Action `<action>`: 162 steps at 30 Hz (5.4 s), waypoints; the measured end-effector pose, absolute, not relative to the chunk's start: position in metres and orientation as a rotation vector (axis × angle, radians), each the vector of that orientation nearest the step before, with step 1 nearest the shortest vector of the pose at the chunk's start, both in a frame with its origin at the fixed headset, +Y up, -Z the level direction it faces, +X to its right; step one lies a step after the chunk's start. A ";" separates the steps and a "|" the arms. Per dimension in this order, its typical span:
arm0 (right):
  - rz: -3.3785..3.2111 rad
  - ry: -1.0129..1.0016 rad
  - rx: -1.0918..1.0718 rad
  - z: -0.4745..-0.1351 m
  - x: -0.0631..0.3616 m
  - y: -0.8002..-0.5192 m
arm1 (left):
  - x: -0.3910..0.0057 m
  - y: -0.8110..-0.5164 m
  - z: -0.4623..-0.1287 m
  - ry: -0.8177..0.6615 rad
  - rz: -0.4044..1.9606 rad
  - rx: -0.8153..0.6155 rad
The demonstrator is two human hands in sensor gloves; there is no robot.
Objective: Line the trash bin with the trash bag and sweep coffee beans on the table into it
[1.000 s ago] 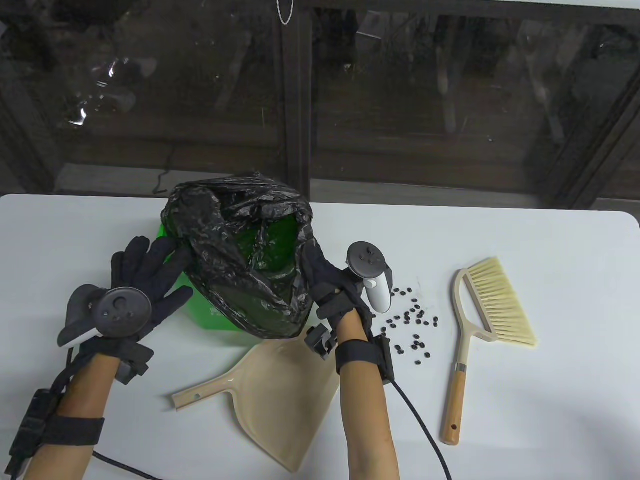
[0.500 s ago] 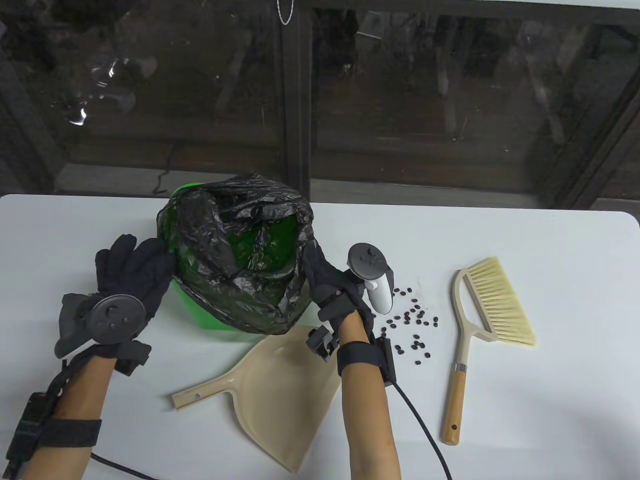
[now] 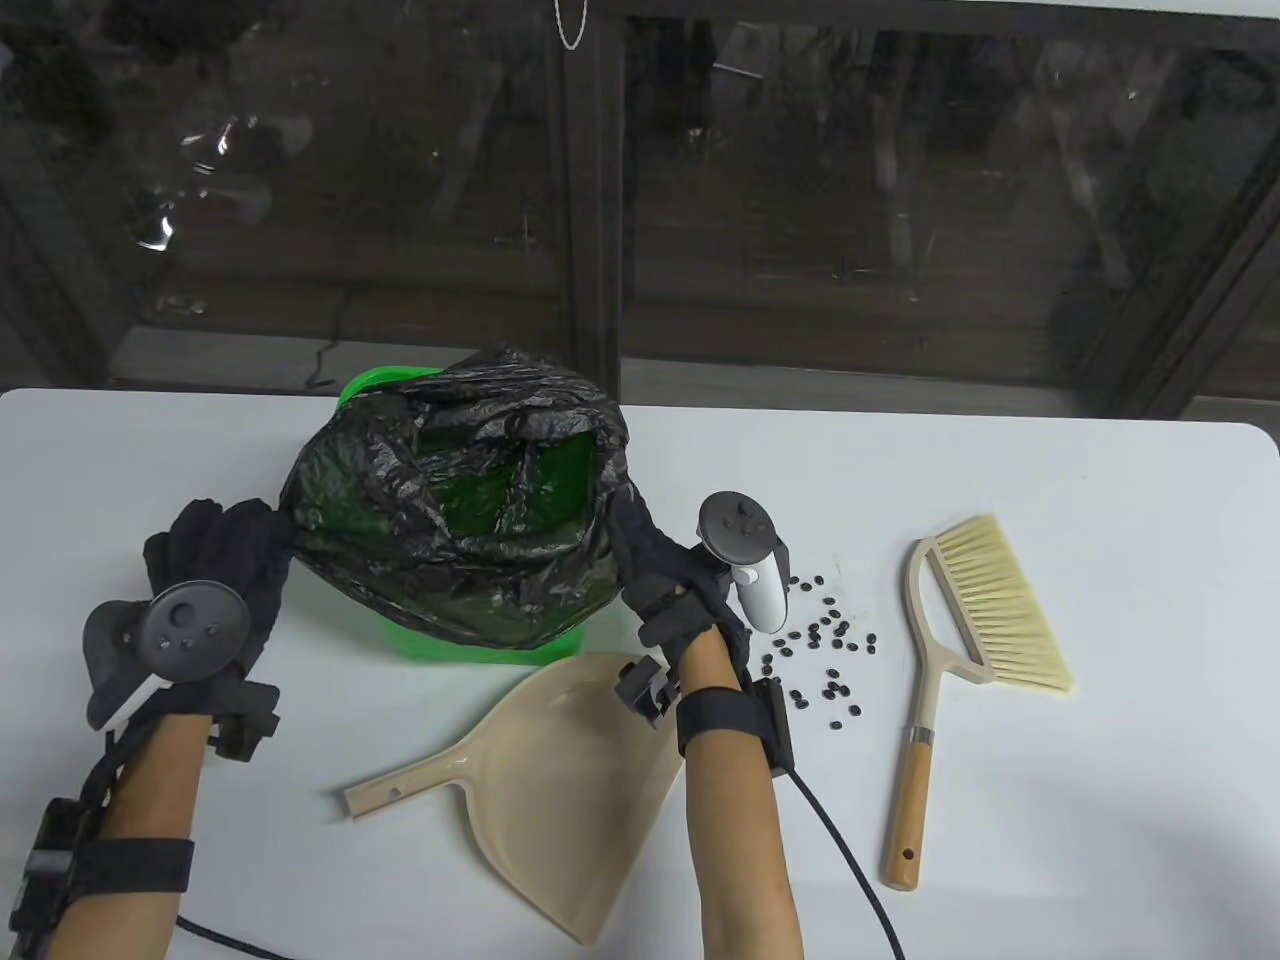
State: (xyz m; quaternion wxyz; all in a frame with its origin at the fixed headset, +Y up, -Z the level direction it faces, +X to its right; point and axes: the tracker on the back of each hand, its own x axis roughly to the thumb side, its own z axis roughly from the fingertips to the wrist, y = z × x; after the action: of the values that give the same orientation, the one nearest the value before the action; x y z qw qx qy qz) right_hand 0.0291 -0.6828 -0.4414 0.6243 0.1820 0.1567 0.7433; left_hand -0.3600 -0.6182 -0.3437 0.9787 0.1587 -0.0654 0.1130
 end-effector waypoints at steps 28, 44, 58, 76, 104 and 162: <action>1.684 0.389 0.402 -0.454 0.030 -0.694 | -0.376 -0.639 -0.369 -0.037 0.422 0.336; 1.672 0.376 0.433 -0.455 0.031 -0.688 | -0.327 -0.544 -0.383 -0.291 0.447 0.322; 1.641 0.363 0.454 -0.461 0.039 -0.687 | -0.278 -0.530 -0.420 -0.314 0.054 0.028; 1.633 0.368 0.508 -0.461 0.043 -0.685 | -0.298 -0.535 -0.442 -0.271 0.222 0.006; 1.616 0.321 0.494 -0.459 0.058 -0.681 | -0.297 -0.541 -0.476 -0.143 0.105 -0.143; 1.512 0.532 0.430 -0.467 0.018 -0.707 | -0.375 -0.615 -0.459 -0.202 1.404 -0.192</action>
State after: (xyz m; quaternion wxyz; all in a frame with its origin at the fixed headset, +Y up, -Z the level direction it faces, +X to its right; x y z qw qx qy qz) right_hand 0.0176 -0.7070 -0.4666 0.6751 0.1912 0.2366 0.6720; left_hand -0.3753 -0.6146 -0.4591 0.7546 -0.0879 -0.0925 0.6436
